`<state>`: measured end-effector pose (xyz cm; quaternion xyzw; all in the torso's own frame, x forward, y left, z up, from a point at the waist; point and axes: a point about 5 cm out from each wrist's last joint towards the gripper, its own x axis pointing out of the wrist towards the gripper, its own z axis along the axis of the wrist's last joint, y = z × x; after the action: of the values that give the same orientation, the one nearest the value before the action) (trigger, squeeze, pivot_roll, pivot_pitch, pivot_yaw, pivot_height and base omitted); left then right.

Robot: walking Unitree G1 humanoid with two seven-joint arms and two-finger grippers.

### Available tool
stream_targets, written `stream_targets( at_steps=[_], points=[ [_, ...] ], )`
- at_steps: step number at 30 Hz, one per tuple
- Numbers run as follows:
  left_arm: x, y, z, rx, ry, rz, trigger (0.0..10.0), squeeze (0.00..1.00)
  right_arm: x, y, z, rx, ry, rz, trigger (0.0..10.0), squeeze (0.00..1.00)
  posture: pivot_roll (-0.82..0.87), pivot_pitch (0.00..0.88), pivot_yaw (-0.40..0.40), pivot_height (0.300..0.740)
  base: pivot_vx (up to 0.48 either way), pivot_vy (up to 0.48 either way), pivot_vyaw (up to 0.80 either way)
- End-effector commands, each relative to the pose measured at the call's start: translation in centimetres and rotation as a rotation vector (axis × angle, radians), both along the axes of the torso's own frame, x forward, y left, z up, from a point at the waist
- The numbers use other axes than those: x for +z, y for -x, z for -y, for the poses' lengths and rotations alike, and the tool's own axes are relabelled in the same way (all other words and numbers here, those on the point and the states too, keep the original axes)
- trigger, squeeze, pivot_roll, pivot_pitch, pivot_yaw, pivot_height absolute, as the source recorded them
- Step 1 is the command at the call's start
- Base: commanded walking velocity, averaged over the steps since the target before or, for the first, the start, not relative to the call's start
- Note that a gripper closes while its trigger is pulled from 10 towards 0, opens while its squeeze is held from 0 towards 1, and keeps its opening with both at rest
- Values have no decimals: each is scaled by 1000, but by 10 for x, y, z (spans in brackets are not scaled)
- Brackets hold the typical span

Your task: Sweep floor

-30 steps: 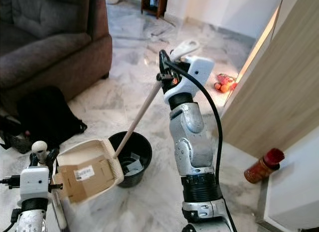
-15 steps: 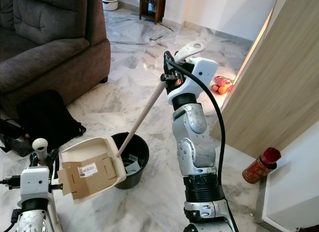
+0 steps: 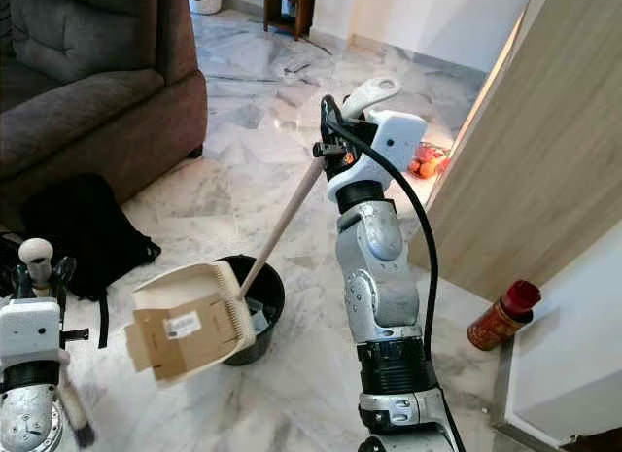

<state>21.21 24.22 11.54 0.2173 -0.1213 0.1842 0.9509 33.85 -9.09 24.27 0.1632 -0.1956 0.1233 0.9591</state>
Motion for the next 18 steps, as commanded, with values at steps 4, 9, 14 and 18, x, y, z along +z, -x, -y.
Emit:
stream_targets(
  at_steps=[4, 9, 14, 18],
  points=[
    [2, 1, 8, -21, -14, 4, 10000, 0, 11, 4, 4, -14, -22, 63, 10000, 0, 186, 77, -113, 740, 0, 0, 0],
    [0, 1, 8, -20, -5, -4, 10000, 0, 10, 4, 2, -7, -18, 62, 10000, 0, 188, 76, -111, 740, 0, 0, 0],
    [-2, 1, 9, -15, 12, -12, 10000, 0, 8, 4, 0, 0, -9, 52, 10000, 0, 187, 75, -112, 740, 0, 0, 0],
    [-3, 1, 10, -16, 16, -16, 10000, 0, 7, 4, 0, 2, 2, 51, 10000, 0, 185, 78, -112, 740, 0, 0, 141]
  ],
)
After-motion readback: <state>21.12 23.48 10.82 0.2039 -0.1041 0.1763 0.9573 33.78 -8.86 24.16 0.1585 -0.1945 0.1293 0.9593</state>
